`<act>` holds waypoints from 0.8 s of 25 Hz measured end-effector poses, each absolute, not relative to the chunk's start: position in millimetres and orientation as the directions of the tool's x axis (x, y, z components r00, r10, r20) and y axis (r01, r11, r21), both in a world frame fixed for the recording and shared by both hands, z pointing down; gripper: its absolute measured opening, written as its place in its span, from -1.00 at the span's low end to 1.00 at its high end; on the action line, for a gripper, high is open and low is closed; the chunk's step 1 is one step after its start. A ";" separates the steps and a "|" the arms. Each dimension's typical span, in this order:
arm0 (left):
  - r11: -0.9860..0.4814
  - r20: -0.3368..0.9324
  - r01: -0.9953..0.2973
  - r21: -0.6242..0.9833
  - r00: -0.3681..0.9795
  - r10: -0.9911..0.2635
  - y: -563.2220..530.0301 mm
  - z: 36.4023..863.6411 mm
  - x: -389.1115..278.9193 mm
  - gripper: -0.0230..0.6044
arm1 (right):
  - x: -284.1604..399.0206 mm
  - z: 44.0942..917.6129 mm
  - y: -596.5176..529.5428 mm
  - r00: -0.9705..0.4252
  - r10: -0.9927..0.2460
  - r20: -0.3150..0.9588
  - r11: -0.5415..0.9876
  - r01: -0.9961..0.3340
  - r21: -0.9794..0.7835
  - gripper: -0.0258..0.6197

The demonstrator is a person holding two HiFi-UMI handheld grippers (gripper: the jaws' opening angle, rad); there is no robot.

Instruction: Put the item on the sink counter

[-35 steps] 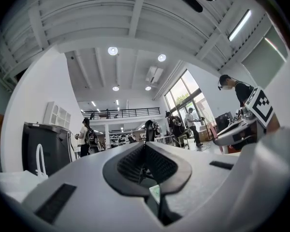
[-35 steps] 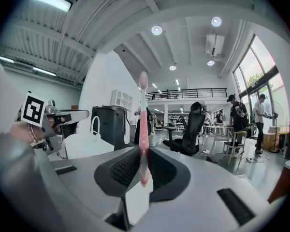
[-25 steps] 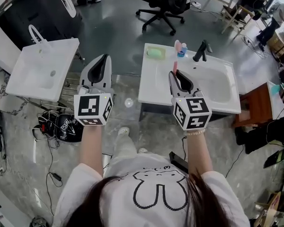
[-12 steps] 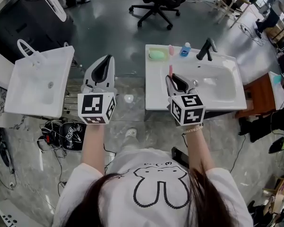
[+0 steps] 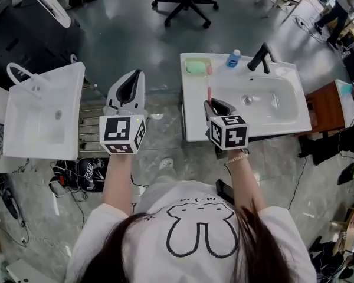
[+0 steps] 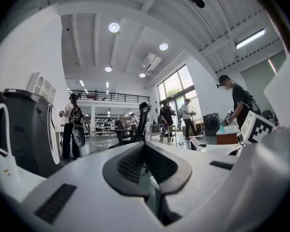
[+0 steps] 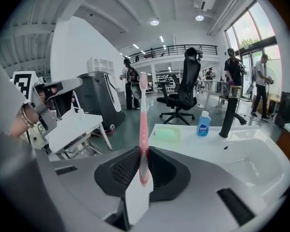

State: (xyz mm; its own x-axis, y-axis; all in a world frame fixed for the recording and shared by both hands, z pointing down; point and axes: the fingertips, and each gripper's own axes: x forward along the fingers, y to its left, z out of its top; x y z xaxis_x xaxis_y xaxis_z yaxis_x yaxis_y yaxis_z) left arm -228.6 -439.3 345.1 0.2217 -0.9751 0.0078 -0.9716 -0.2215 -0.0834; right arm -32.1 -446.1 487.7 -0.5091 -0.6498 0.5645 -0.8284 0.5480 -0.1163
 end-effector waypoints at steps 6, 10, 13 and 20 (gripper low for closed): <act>-0.247 0.038 -0.967 -0.059 0.245 -0.969 -458.3 364.9 -232.7 -0.89 | -37.4 524.7 -451.5 -0.480 -0.581 0.657 0.519 -0.841 -0.154 -0.70; -0.255 0.051 -0.966 -0.049 0.253 -0.966 -473.5 374.1 -236.4 -0.89 | -40.8 547.2 -459.7 -0.453 -0.531 0.716 0.499 -0.850 -0.167 -0.70; -0.260 0.061 -0.965 -0.042 0.257 -0.964 -483.0 380.3 -241.2 -0.89 | -43.8 562.6 -464.0 -0.429 -0.498 0.754 0.478 -0.861 -0.175 -0.70; -0.277 0.079 -0.960 -0.033 0.274 -0.958 -500.5 387.0 -247.7 -0.89 | -47.1 590.9 -468.7 -0.373 -0.422 0.826 0.426 -0.886 -0.182 -0.70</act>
